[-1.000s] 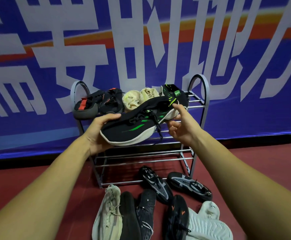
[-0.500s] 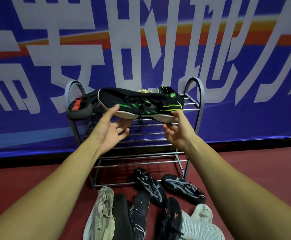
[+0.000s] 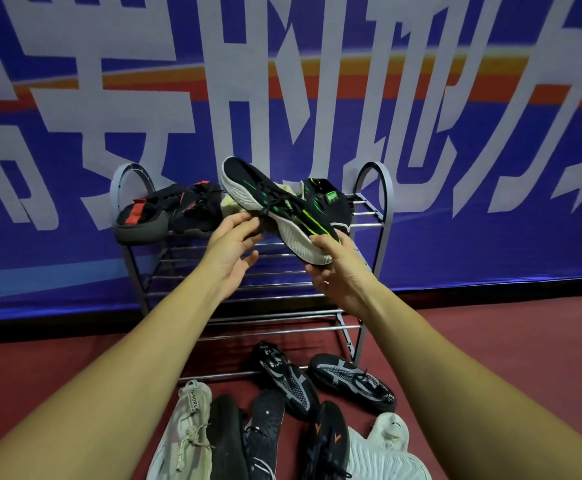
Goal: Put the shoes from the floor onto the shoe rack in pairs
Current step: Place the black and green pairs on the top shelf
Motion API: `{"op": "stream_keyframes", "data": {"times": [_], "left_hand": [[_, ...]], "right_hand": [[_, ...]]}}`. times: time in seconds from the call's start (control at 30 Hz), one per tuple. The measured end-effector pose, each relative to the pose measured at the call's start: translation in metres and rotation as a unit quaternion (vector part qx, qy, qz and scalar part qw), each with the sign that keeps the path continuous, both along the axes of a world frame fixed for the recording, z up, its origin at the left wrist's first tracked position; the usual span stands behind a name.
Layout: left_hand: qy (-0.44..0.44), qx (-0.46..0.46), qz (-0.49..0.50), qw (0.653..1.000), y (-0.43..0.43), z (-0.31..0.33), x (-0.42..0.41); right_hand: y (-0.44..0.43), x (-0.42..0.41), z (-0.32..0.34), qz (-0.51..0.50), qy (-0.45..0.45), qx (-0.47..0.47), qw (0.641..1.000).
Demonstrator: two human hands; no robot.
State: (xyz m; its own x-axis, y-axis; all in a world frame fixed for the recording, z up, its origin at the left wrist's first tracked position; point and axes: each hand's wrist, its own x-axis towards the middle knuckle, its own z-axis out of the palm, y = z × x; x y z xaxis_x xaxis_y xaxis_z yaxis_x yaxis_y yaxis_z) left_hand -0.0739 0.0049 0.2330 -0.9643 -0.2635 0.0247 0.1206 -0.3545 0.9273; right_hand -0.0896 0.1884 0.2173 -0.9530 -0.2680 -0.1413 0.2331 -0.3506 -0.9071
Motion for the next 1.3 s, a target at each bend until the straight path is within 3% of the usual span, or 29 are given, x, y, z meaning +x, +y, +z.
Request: {"op": "stream_keyframes", "data": {"times": [0.17, 0.37, 0.6, 0.8, 0.9, 1.07, 1.3], "left_hand": [[0.004, -0.126, -0.082, 0.989, 0.034, 0.002, 0.0], [0.056, -0.182, -0.096, 0.977, 0.057, 0.009, -0.023], [0.074, -0.22, -0.034, 0.972, 0.092, 0.003, -0.043], [0.071, -0.246, -0.115, 0.96, 0.105, -0.003, -0.059], [0.067, -0.265, -0.103, 0.956, 0.114, -0.005, -0.069], [0.089, -0.37, -0.066, 0.922, 0.123, -0.013, -0.088], [0.051, -0.481, -0.013, 0.875, 0.126, -0.009, -0.1]], "right_hand": [[0.011, -0.003, 0.0, -0.001, 0.009, -0.088, 0.996], [0.028, -0.01, 0.001, -0.058, 0.042, -0.061, 0.996], [0.045, -0.021, 0.005, -0.137, 0.081, -0.007, 0.987], [0.045, -0.032, -0.004, -0.165, 0.061, -0.003, 0.984], [0.047, -0.041, -0.007, -0.19, 0.061, 0.012, 0.98], [0.058, -0.054, -0.014, -0.218, 0.055, 0.066, 0.972], [0.063, -0.071, -0.013, -0.229, 0.098, 0.098, 0.964]]}}
